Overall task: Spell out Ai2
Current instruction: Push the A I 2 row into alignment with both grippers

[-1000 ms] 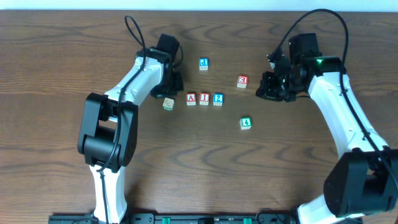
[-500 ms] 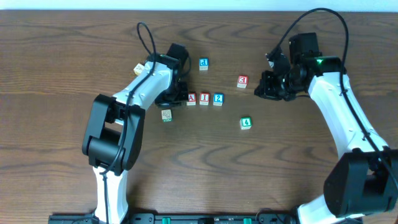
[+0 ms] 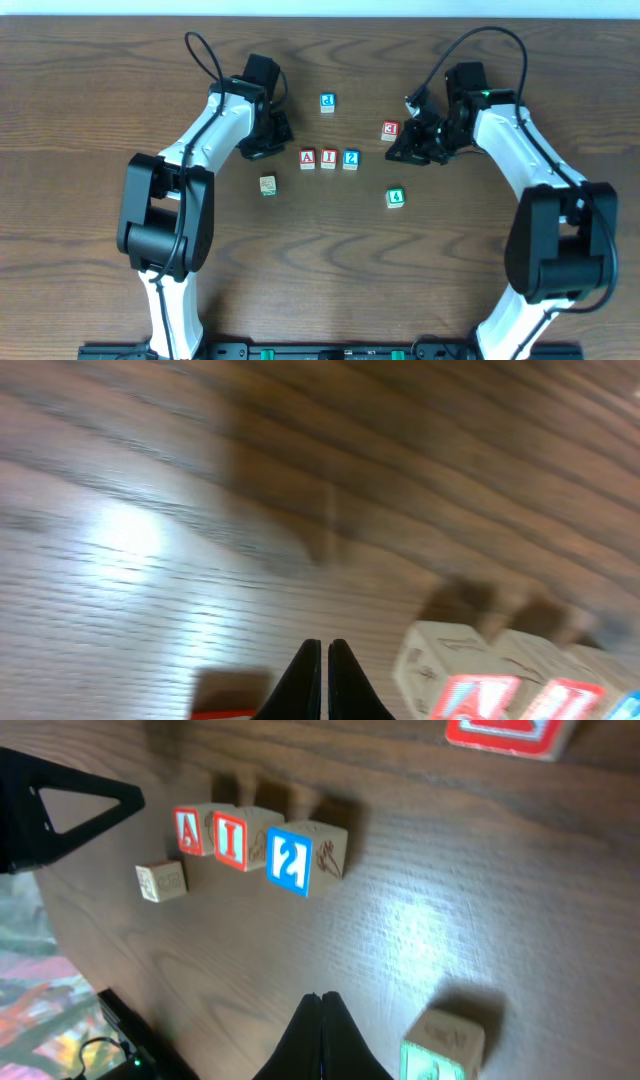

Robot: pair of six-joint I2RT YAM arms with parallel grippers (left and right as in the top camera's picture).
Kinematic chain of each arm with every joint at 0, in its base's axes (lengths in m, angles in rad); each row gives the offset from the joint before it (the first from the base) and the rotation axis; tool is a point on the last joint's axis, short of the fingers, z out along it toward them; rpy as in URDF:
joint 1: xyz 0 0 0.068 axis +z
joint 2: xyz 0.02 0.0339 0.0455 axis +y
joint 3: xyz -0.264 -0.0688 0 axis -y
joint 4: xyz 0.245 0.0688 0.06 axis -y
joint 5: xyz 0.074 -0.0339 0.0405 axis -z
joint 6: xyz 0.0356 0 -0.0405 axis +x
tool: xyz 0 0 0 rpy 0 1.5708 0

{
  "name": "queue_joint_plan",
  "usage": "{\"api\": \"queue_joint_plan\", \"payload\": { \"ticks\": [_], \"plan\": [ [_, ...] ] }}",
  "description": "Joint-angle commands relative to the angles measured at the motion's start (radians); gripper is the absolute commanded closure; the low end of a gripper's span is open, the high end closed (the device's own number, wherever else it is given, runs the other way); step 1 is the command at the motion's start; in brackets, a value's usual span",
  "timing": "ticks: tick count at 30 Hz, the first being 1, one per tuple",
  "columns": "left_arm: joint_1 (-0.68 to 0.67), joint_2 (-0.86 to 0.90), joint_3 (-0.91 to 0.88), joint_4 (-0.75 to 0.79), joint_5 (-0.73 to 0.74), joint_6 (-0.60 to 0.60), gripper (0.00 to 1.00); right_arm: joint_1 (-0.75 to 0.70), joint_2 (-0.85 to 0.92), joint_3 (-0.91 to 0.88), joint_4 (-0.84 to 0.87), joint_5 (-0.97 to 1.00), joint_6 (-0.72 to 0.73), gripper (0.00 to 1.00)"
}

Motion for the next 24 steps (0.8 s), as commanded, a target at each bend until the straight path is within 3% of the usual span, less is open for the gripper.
{"api": "queue_joint_plan", "payload": {
  "ticks": [1,10,24],
  "plan": [
    [-0.002,-0.023,-0.023,0.012,0.042,-0.04,0.94,0.011,0.025,-0.003,0.024,-0.071,-0.023,0.99],
    [0.019,-0.022,-0.13,0.134,0.172,-0.085,0.94,0.008,0.109,-0.003,0.096,-0.127,-0.019,0.98],
    [0.021,-0.022,-0.13,0.175,0.199,-0.126,0.94,0.014,0.186,-0.003,0.182,-0.159,0.024,0.98]
  ]
}}
